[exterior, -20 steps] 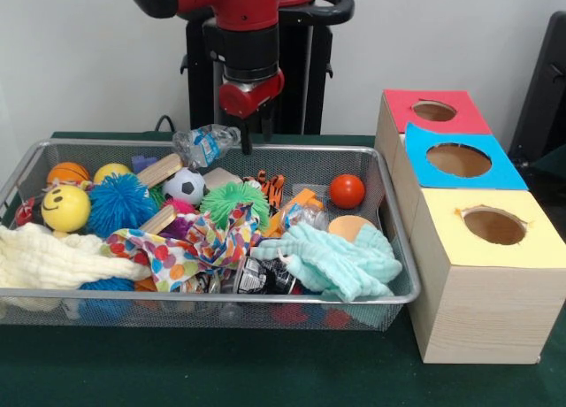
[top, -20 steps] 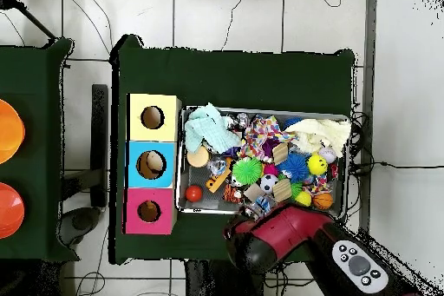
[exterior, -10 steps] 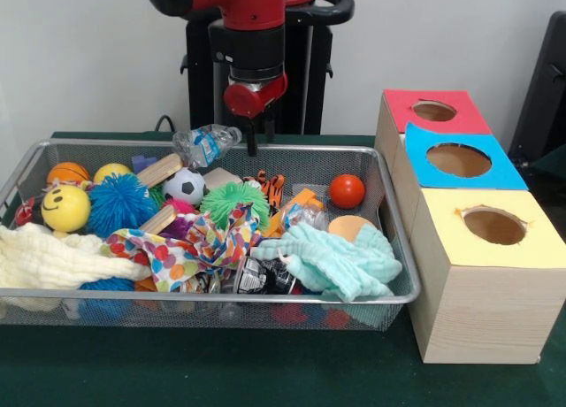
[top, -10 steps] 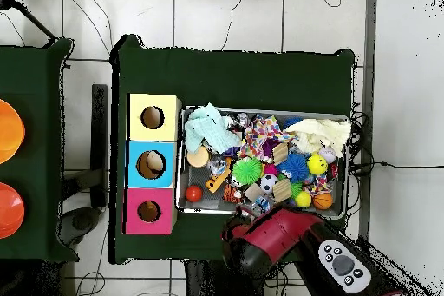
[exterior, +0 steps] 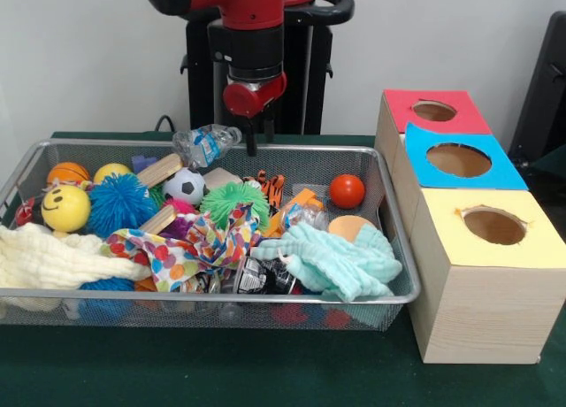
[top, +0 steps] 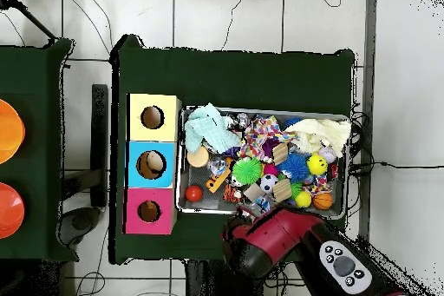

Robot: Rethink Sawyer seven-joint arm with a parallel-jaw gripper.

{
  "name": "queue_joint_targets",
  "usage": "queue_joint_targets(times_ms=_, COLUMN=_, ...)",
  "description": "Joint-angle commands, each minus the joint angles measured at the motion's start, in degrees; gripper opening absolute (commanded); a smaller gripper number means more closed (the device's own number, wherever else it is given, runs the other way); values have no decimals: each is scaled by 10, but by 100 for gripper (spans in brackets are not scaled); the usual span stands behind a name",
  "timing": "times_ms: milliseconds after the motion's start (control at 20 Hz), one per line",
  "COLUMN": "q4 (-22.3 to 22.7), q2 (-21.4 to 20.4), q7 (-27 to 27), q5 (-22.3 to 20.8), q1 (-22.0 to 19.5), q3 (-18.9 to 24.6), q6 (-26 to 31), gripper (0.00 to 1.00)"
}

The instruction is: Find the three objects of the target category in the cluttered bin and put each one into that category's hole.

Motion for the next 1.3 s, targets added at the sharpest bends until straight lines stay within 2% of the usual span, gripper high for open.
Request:
queue_joint_targets(times_ms=50, q4=-16, q2=-5, q7=4, q5=21, q1=-35, q3=18, q6=16, gripper=100)
queue_joint_targets(times_ms=250, q4=6, q2=-37, q7=-39, q5=68, q1=-72, q3=52, q6=53, gripper=100)
queue_joint_targets(times_ms=500, q4=16, q2=-60, q7=-57, q5=97, q1=-81, q3=63, q6=80, gripper=100)
queue_joint_targets(times_ms=800, q4=-2, q2=-47, q7=-29, q5=97, q1=-44, q3=49, q6=87, gripper=100)
queue_joint_targets(times_ms=1200, q4=-30, q2=-17, q7=31, q5=59, q1=8, q3=2, q6=50, gripper=100)
queue_joint_targets(times_ms=1300, q4=-35, q2=-17, q7=35, q5=64, q1=15, q3=0, q6=49, gripper=100)
